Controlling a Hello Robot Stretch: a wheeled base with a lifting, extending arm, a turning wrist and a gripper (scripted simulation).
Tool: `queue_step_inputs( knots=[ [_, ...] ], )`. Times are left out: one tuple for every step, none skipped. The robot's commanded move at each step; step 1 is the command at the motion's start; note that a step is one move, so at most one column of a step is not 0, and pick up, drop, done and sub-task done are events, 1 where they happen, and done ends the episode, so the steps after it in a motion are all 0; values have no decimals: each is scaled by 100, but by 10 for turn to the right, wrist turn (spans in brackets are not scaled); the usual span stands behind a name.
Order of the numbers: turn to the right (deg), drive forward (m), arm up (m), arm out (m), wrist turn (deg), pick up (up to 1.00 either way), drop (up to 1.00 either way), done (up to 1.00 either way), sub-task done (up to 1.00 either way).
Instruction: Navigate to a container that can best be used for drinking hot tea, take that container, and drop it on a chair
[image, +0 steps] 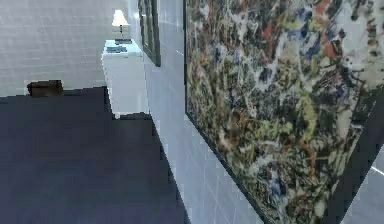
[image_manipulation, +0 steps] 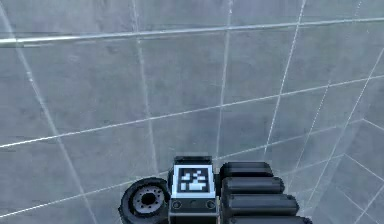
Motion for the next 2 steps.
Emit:
queue_step_inputs(
  knots=[
    [450, 0, 0, 0, 0, 0, 0, 0, 0],
    [-450, 0, 0, 0, 0, 0, 0, 0, 0]
  ],
)
